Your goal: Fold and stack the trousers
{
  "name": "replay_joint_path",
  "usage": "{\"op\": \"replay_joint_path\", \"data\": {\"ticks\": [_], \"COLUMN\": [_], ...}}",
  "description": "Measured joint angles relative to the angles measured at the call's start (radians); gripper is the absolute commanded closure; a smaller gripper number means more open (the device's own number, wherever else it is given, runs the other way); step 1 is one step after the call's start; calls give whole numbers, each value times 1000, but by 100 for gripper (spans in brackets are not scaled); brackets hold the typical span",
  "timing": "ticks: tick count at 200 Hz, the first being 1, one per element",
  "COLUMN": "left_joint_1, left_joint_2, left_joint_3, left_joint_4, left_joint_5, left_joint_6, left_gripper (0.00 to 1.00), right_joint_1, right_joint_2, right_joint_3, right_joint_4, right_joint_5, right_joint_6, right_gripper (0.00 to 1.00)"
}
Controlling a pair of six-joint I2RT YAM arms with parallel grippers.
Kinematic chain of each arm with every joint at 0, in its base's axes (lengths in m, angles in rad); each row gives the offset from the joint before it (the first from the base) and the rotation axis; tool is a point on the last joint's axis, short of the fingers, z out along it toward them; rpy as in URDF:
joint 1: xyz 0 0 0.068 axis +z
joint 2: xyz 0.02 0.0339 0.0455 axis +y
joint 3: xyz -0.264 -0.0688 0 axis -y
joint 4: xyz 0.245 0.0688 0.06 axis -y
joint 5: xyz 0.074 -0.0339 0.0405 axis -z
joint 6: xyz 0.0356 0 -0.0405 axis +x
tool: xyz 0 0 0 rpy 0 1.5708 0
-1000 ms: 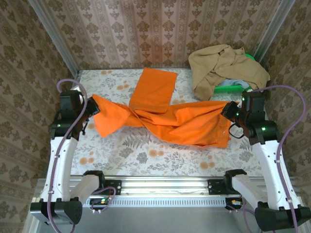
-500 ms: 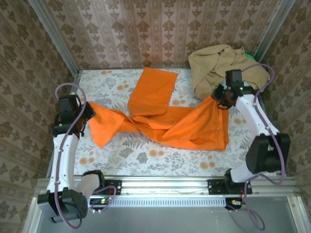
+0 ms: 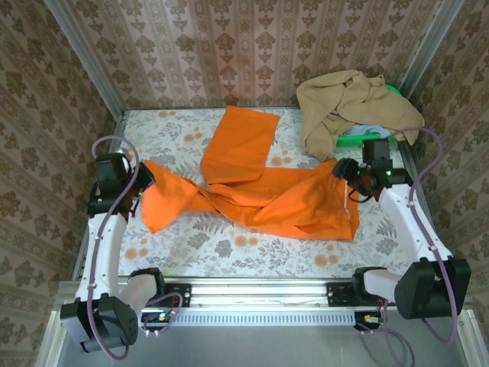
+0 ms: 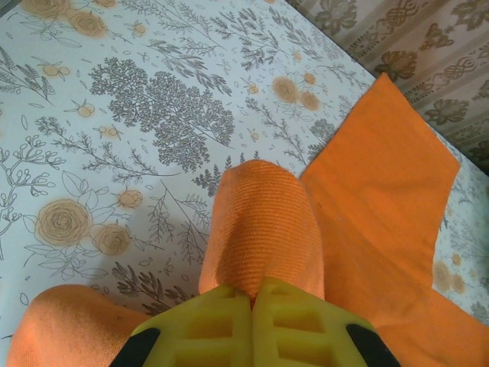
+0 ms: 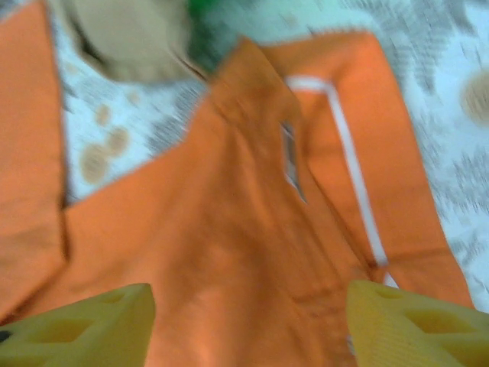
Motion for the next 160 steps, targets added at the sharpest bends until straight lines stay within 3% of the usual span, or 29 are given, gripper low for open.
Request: {"op": "replay_joint_path", "data": {"ticks": [31,67,84,100,141,160], "left_joint_1": [-1,-3,-3,-3,-3,-3], "left_joint_2": [-2,-16,-24,-28,-50,-51], "left_joint_3": [0,-18,-32,-38,-38,-38], "left_joint_4": [0,4,6,1,-2,-2], "left_joint_5": [19,23,23,22,22,23], "left_joint_6": [-8,-12,-15,-15,-15,-15], "left_gripper": [100,100,100,100,100,100], "right_joint_1": [-12,-12,-11,-11,-5,-5], "right_joint_2": [-17,27,85,134,139,138], "right_joint_3": [-151,-164,-164,-164,-164,-164], "right_joint_4": [-52,-53,-37,-33,-34,-34], "right_joint_5": [-39,-115,-151,-183,-217,-231], "right_joint_6": [14,26,37,40,35,35], "right_gripper": [34,41,51,52,100,100]}}
